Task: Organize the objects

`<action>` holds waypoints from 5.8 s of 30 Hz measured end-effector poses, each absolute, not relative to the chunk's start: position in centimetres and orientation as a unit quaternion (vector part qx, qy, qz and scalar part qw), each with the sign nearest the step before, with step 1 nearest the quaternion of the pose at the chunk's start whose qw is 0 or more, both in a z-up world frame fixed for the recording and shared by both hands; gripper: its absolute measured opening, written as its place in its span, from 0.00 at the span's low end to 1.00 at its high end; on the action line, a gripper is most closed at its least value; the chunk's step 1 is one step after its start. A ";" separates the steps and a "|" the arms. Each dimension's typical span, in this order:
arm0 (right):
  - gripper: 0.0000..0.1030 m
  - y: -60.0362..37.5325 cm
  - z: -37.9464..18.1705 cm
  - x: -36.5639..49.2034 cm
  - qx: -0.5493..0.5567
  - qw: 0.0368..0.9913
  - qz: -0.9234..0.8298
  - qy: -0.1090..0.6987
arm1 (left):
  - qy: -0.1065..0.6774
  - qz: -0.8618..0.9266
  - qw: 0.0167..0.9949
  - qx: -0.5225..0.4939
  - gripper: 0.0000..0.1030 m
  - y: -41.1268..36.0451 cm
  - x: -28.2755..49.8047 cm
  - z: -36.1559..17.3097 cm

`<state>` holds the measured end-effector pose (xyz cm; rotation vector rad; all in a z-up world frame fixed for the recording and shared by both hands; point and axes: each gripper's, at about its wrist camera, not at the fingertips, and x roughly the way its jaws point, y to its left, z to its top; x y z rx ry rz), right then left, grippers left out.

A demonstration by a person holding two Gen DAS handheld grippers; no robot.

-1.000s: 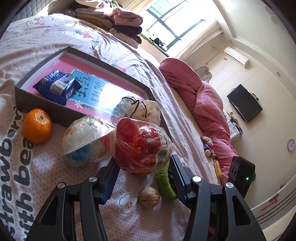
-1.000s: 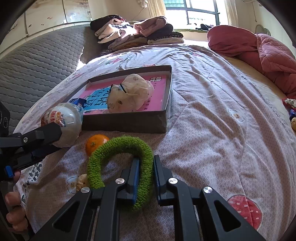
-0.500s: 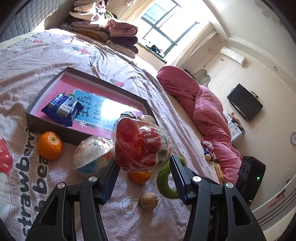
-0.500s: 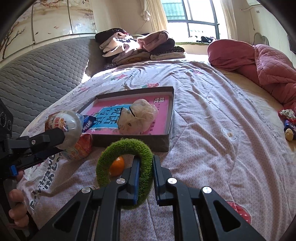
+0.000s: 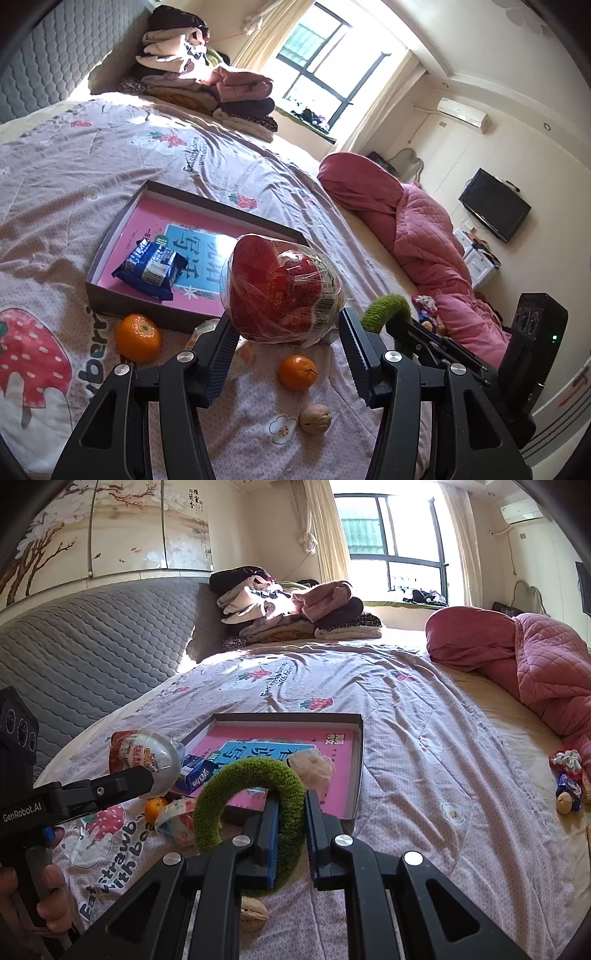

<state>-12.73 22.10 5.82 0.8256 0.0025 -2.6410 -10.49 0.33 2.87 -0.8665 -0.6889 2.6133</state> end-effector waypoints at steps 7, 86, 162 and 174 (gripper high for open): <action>0.13 21.1 6.7 -14.1 0.282 0.190 -0.941 0.008 | -0.224 0.919 0.135 -0.295 0.55 -1.2 -11.4 3.6; 0.13 18.7 -1.0 -27.8 0.328 0.135 -0.935 0.025 | -0.151 0.908 0.054 -0.388 0.55 -6.2 -27.0 -3.4; 0.35 19.9 2.6 -26.1 0.335 0.113 -0.936 -0.002 | -0.091 0.926 0.035 -0.364 0.58 -4.8 -24.0 0.1; 0.42 19.4 4.3 -24.0 0.322 0.126 -0.938 0.003 | -0.064 0.931 0.024 -0.358 0.62 -3.8 -21.9 1.7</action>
